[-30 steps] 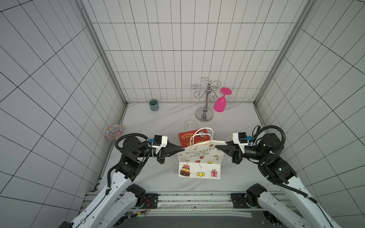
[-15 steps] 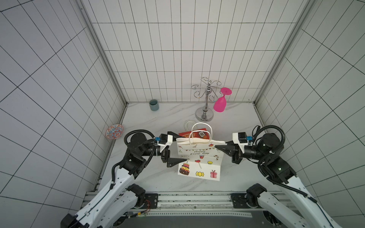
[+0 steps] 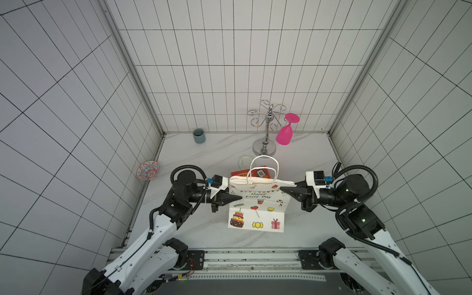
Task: Put away the paper bag
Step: Press the paper bag.
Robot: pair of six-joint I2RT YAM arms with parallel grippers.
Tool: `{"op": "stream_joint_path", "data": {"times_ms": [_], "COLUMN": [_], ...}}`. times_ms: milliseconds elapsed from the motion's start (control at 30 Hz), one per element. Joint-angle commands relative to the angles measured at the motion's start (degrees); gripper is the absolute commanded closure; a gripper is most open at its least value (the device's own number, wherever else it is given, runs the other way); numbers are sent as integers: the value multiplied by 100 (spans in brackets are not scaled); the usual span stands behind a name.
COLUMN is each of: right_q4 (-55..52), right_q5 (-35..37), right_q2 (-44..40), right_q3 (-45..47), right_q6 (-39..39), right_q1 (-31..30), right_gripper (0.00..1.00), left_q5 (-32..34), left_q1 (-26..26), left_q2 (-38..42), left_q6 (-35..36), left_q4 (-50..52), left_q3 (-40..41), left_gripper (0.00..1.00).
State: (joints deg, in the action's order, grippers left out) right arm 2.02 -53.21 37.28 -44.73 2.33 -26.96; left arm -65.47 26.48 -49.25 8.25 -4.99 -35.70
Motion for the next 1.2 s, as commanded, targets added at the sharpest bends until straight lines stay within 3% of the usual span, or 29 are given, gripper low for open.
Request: {"op": "stream_joint_path", "data": {"times_ms": [0,67,133,200,300,367,400,500,600,633,700,733,800,900,1000,1133,1167], "right_q4": [297,-128,-687,-1055,-1204,-1196,-1195,-1200,-1195,-1202,-1258,-1333,-1487,-1433,-1210,-1201,-1204], "right_q5": [-40,47,91,65,-272,-606,-700,-679,-661,-660,-507,-365,-146,24,-237,-238,-242], "right_q2": [-67,-97,-116,-102,-73,-71,-80,-170,-301,-338,-418,-467,-549,-484,-291,-206,-237], "right_q3": [-223,-229,-196,-99,92,172,197,245,288,307,374,441,584,717,758,779,801], "right_q6": [-18,178,520,680,705,690,698,793,822,822,830,862,1056,1015,892,944,962], "right_q1": [34,34,39,41,39,28,28,31,31,27,25,24,26,20,-10,-46,-46], "right_gripper": [100,73,56,50,52,59,65,100,100,97,47,36,32,36,48,94,100], "left_q5": [-181,-248,-334,-435,-519,-519,-527,-578,-606,-615,-642,-650,-664,-773,-781,-776,-769], "left_q1": [-32,-79,-121,-135,-142,-139,-135,-141,-140,-142,-194,-319,-447,-434,-430,-438,-433], "left_q2": [-24,14,55,89,96,62,35,-6,-4,10,57,112,208,217,171,222,245], "left_q6": [80,48,-6,-69,-196,-293,-325,-497,-582,-587,-498,-331,-279,-404,-535,-616,-624], "left_q4": [183,171,127,57,-117,-210,-245,-440,-532,-533,-422,-191,-149,-287,-404,-478,-484], "left_q3": [-241,-291,-312,-316,-323,-345,-365,-363,-379,-385,-447,-511,-525,-518,-500,-517,-529], "left_gripper": [100,100,100,100,100,100,100,100,100,100,100,100,100,100,100,100,100]}}
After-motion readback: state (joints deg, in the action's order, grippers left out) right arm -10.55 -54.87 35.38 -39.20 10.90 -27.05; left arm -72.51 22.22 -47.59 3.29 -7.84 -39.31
